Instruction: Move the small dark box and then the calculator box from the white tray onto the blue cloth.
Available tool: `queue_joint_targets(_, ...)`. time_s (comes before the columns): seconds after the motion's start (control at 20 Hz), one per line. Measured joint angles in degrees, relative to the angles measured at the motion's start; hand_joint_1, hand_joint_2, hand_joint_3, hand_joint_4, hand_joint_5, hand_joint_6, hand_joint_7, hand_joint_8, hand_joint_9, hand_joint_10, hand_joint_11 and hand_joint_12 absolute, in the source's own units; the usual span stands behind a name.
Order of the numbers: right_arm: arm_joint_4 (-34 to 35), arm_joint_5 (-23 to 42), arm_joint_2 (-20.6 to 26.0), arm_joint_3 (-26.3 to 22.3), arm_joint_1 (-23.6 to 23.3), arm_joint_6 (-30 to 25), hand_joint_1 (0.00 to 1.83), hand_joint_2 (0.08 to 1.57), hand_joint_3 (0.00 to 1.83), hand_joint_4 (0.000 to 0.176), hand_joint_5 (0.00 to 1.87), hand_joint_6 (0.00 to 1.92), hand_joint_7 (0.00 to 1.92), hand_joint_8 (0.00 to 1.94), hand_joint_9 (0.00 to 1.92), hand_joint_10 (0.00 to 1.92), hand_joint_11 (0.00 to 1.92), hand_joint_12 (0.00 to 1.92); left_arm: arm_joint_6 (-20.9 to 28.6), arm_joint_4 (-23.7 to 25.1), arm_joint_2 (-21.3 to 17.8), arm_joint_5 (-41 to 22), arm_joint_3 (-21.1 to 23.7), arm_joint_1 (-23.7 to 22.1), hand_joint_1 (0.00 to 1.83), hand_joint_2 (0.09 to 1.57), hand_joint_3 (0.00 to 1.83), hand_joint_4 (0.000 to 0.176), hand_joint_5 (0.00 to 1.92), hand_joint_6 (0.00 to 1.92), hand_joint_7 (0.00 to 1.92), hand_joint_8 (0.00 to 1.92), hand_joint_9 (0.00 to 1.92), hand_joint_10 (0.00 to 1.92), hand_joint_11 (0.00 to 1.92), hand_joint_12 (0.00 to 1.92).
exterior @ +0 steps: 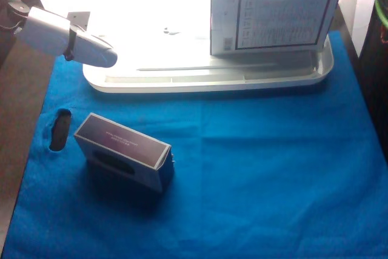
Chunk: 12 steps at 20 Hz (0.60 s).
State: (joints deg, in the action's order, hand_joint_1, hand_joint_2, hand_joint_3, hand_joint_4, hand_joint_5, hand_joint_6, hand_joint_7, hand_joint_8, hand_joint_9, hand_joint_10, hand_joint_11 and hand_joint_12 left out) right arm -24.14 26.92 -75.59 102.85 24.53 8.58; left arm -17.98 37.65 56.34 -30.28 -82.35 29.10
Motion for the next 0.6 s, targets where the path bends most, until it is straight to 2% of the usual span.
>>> queue_joint_targets(0.05,-0.15,-0.42,-0.24,0.02,0.0,0.0,0.55,0.65,0.0,0.111,0.0,0.0,0.23,0.01,0.24,0.0,0.0,1.09,-0.02,-0.17,-0.02,-0.28,0.0,0.0,0.43,0.77,0.01,0.176,0.0,0.0,0.0,0.0,0.0,0.0,0.0,0.0)
queue_joint_targets(0.1,-0.79,-0.98,-0.5,0.15,0.0,0.0,0.57,0.68,0.01,0.101,0.0,0.0,0.23,0.01,0.23,0.0,0.0,0.94,-0.02,-0.44,0.0,-0.85,0.04,-0.09,0.36,0.79,0.02,0.176,0.0,0.0,0.0,0.0,0.0,0.0,0.0,0.0)
queue_joint_targets(0.2,-1.97,-2.32,-1.03,0.35,0.0,0.0,0.6,0.67,0.0,0.102,0.0,0.0,0.25,0.0,0.29,0.01,0.0,1.05,-0.04,-1.07,-0.02,-1.62,0.04,-0.2,0.32,0.79,0.02,0.176,0.0,0.0,0.0,0.0,0.0,0.0,0.0,0.0)
queue_joint_targets(0.25,-2.32,-2.67,-1.18,0.35,0.0,0.0,0.62,0.66,0.0,0.108,0.05,0.0,0.27,0.0,0.31,0.01,0.0,1.14,-0.02,-1.29,-0.02,-1.75,0.04,-0.2,0.34,0.78,0.01,0.176,0.0,0.0,0.0,0.0,0.0,0.0,0.0,0.0)
queue_joint_targets(0.3,-2.49,-2.91,-1.38,0.33,0.0,0.0,0.65,0.67,0.0,0.087,0.08,0.0,0.29,0.0,0.37,0.01,0.03,1.13,-0.04,-1.55,-0.02,-1.95,0.04,-0.2,0.33,0.79,0.01,0.176,0.0,0.0,0.0,0.0,0.0,0.0,0.0,0.0)
queue_joint_targets(0.35,-2.54,-2.89,-1.44,0.33,0.0,-0.02,0.69,0.66,0.0,0.104,0.09,0.0,0.31,0.0,0.38,0.01,0.02,1.15,-0.04,-1.64,-0.02,-2.01,0.04,-0.2,0.33,0.8,0.01,0.166,0.0,0.0,0.0,0.0,0.0,0.0,0.01,0.01)
queue_joint_targets(0.4,-2.51,-2.86,-1.46,0.33,0.0,-0.02,0.72,0.65,0.0,0.127,0.07,0.0,0.33,0.0,0.39,0.01,0.01,1.18,-0.04,-1.92,-0.02,-2.25,0.04,-0.17,0.32,0.79,0.01,0.165,0.0,0.0,0.0,0.0,0.0,0.0,0.02,0.01)
queue_joint_targets(0.45,-2.54,-2.89,-1.46,0.33,0.0,-0.02,0.85,0.7,0.0,0.147,0.06,0.0,0.36,0.0,0.45,0.02,0.07,1.16,-0.02,-2.62,-0.02,-2.71,0.04,-0.2,0.3,0.78,0.0,0.174,0.0,0.0,0.0,0.0,0.0,0.0,0.02,0.01)
queue_joint_targets(0.5,-2.51,-2.89,-1.46,0.33,0.0,-0.11,1.0,0.74,0.0,0.103,0.18,0.01,0.49,0.02,0.6,0.05,0.23,1.21,-0.04,-2.97,-0.07,-3.34,0.04,-0.17,0.3,0.76,0.0,0.174,0.0,0.0,0.0,0.0,0.0,0.0,0.0,0.0)
queue_joint_targets(0.55,-2.47,-2.84,-1.46,0.33,0.0,-0.24,1.13,0.77,0.0,0.058,0.28,0.01,0.6,0.02,0.64,0.04,0.21,1.25,-0.04,-2.99,-0.07,-3.76,0.07,-0.17,0.31,0.75,0.0,0.176,0.0,0.0,0.0,0.0,0.0,0.0,0.0,0.0)
queue_joint_targets(0.6,-2.47,-2.82,-1.46,0.33,0.0,-0.28,1.19,0.78,0.0,0.011,0.39,0.01,0.78,0.03,0.69,0.03,0.14,1.23,-0.02,-3.1,-0.09,-4.11,0.35,-0.17,0.31,0.75,0.0,0.176,0.0,0.0,0.0,0.0,0.0,0.0,0.0,0.0)
